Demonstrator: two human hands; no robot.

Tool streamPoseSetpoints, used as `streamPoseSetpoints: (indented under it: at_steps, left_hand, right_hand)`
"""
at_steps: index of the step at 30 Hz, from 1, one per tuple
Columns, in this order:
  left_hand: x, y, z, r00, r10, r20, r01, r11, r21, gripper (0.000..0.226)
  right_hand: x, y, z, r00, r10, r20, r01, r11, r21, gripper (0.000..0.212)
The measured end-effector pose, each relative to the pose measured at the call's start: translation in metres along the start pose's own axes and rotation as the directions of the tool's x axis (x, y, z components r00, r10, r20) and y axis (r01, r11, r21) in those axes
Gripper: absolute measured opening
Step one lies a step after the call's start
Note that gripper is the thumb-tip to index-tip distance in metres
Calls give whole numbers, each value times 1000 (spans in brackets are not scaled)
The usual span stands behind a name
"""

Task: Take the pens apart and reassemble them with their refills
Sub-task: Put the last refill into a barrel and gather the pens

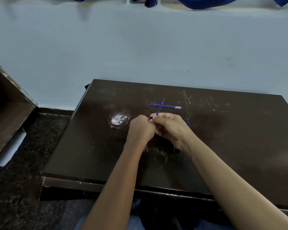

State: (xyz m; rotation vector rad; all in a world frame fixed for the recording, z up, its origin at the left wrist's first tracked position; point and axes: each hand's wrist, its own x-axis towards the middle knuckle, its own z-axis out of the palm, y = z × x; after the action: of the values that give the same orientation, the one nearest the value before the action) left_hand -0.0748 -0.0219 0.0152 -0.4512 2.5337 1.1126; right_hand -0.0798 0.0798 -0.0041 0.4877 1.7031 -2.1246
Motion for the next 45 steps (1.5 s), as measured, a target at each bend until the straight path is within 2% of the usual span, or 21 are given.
streamPoseSetpoints:
  at_steps: [4,7,9,10,11,13,15,22,25,29,45]
  left_hand:
    - [0,1,3,1000,-5,10,5,999,-36,28]
    - [-2,4,3,1000,-20,5,20,997,-76,30]
    - [-1,6,3,1000,-30,0,30,996,-86,31]
    - [-1,6,2,999,-34,-4,33,995,-90,31]
    - [-1,6,1,999,-34,-6,34,995,-92,31]
    - [-1,5,1,1000,-24,-7,24,995,-95,30]
    - [-2,5,2,1000,-18,-3,18,995,-96,30]
    - [3,4,0,1000,-26,0,25,995,-94,32]
    - [5,2,2,1000,-8,-18,7,997,-80,30]
    - [5,1,4,1000,14,-23,-16,996,-86,30]
    - [6,-4,7,996,83,-32,-86,991,-108,24]
  right_hand:
    - [2,0,-5,994,-8,-109,12,999,38,13]
    - [5,-15,-21,983,-104,-150,122,985,120,18]
    - [6,-24,-32,968,-195,-157,203,978,40,22]
    - [9,-27,-36,954,-249,-169,240,968,-70,23]
    - [13,-29,-40,930,-320,-184,276,933,-230,23]
    - [27,-33,-45,863,-474,-175,299,759,-579,21]
    - [45,-40,-46,831,-541,-130,269,596,-757,20]
    - [109,-50,-45,863,-505,-24,130,268,-955,19]
    - [124,-47,-49,875,-484,-17,79,178,-981,22]
    - [135,-41,-51,885,-465,-25,44,138,-989,27]
    - [153,-22,-45,891,-454,-6,27,66,-997,26]
